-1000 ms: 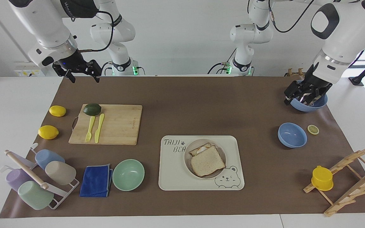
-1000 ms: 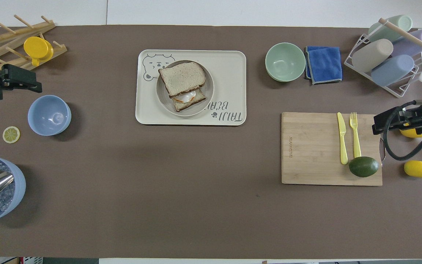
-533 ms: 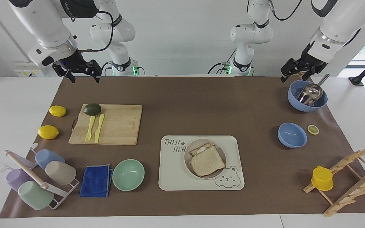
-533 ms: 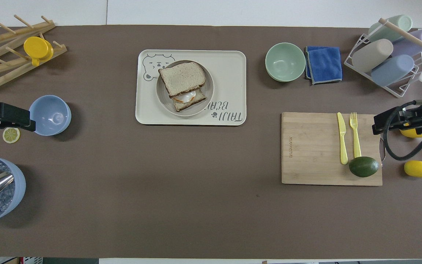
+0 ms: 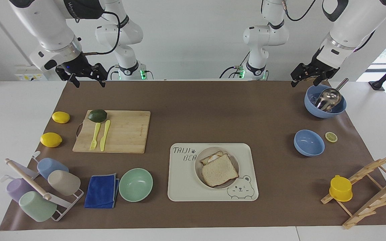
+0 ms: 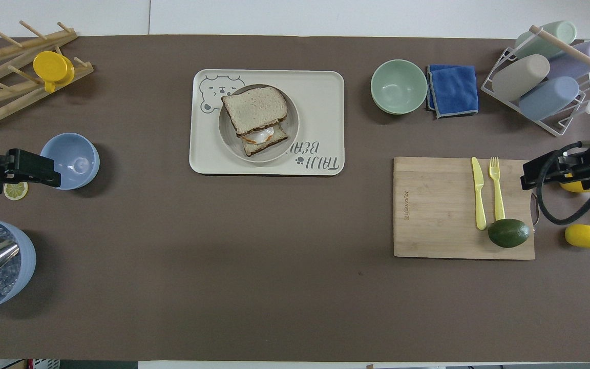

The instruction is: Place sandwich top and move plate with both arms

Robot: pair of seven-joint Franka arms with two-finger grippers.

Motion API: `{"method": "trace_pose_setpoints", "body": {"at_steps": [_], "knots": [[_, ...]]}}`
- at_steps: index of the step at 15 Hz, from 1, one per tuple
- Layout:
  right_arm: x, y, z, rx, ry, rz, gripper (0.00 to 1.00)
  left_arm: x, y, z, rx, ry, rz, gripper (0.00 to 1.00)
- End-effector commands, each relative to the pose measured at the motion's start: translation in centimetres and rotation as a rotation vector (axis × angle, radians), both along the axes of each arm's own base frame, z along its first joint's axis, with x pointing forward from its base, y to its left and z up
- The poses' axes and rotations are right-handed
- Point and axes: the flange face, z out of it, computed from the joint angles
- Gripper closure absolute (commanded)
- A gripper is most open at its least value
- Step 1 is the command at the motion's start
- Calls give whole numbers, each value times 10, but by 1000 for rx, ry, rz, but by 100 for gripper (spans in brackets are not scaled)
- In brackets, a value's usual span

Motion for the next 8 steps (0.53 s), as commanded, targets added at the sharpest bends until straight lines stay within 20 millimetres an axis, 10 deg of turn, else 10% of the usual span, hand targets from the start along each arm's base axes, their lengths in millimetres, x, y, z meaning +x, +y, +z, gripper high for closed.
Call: {"method": "trace_pose_setpoints", "body": {"at_steps": [1,8], "knots": [[-6,-3,3,2,6,3,0,-4,3,-1,20,5,-12,0],[-6,-3,3,3,5,5,0,-4,7,2,58,-9,-33,0]]}}
